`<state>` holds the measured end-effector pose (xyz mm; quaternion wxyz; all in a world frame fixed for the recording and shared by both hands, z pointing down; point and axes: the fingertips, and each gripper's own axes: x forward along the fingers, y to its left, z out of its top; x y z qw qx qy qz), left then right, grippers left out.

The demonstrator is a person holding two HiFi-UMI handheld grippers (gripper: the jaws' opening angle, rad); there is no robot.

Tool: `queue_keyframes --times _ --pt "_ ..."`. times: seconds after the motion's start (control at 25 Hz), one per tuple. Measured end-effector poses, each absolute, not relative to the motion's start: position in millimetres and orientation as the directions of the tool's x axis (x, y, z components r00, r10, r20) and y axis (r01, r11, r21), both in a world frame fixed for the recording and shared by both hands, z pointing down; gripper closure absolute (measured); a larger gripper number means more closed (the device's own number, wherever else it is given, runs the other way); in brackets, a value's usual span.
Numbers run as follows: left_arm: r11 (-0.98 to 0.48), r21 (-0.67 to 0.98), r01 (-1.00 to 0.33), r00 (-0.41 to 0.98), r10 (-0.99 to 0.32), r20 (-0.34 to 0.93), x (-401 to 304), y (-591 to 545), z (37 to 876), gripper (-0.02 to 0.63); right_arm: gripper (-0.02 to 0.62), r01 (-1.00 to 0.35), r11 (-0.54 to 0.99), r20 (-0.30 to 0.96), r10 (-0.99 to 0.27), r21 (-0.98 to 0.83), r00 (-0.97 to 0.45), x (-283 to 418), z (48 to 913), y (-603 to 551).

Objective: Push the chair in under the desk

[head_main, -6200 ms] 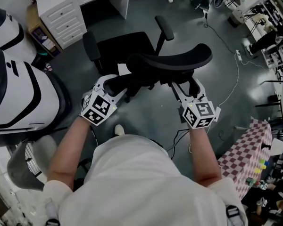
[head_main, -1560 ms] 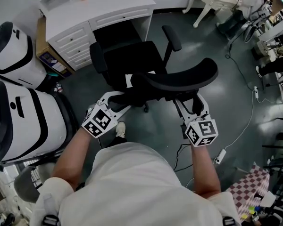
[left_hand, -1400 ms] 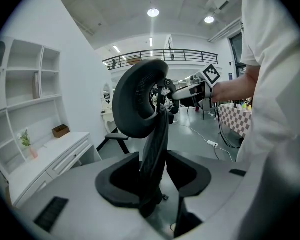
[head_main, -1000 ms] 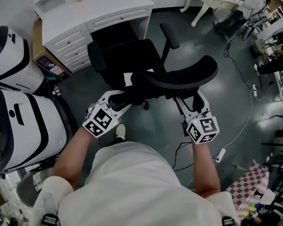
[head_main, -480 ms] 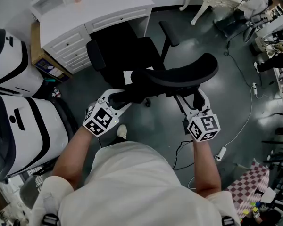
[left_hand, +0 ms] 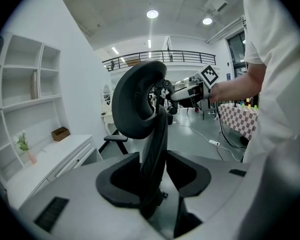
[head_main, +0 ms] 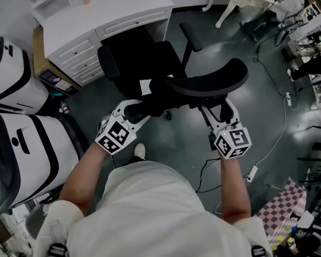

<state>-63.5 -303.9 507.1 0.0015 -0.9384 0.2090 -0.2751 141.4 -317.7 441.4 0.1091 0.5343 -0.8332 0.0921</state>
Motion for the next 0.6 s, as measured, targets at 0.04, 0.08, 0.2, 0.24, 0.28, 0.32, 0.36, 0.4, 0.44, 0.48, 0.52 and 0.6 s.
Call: queue_keyframes --times 0.04,0.08,0.2,0.24,0.28,0.32,0.36,0.4,0.44,0.48,0.52,0.6 --pt "-0.913 -0.117 -0.390 0.762 -0.392 0.516 -64 -306 507 0.442 0.299 -0.911 0.411 0.280 -0.871 -0.037 -0.404 140 441 -319" --pt "-0.914 -0.116 -0.388 0.763 -0.390 0.516 -65 -307 507 0.442 0.299 -0.912 0.410 0.279 -0.872 -0.037 -0.403 140 442 -321" --pt "-0.917 -0.116 -0.380 0.767 -0.383 0.515 -67 -313 507 0.443 0.299 -0.913 0.405 0.276 -0.874 -0.037 -0.399 138 442 -326" --pt "-0.918 -0.118 -0.379 0.768 -0.383 0.513 -68 -315 507 0.443 0.299 -0.914 0.404 0.275 -0.875 -0.037 -0.398 137 442 -328" --pt "-0.918 -0.119 -0.377 0.769 -0.383 0.511 -68 -317 507 0.443 0.299 -0.914 0.403 0.274 -0.876 -0.037 -0.397 137 442 -330" --pt "-0.919 -0.121 -0.376 0.770 -0.382 0.511 -69 -319 507 0.443 0.299 -0.914 0.403 0.274 -0.876 -0.036 -0.397 136 441 -331" --pt "-0.919 -0.121 -0.375 0.770 -0.382 0.511 -70 -321 507 0.443 0.299 -0.915 0.403 0.273 -0.876 -0.036 -0.397 135 441 -333" --pt "-0.919 -0.121 -0.375 0.770 -0.381 0.512 -71 -323 507 0.443 0.299 -0.915 0.402 0.272 -0.877 -0.036 -0.396 134 441 -334" --pt "-0.920 -0.120 -0.374 0.770 -0.380 0.513 -72 -324 507 0.443 0.299 -0.915 0.401 0.271 -0.878 -0.036 -0.396 133 441 -336" --pt "-0.920 -0.120 -0.374 0.769 -0.380 0.515 -73 -326 507 0.443 0.299 -0.916 0.400 0.270 -0.878 -0.037 -0.395 132 442 -337" --pt "-0.920 -0.119 -0.374 0.768 -0.379 0.516 -74 -328 507 0.443 0.299 -0.916 0.399 0.269 -0.879 -0.038 -0.393 132 442 -338" --pt "-0.921 -0.118 -0.370 0.770 -0.375 0.516 -74 -330 507 0.443 0.299 -0.917 0.396 0.266 -0.881 -0.038 -0.391 131 442 -341"
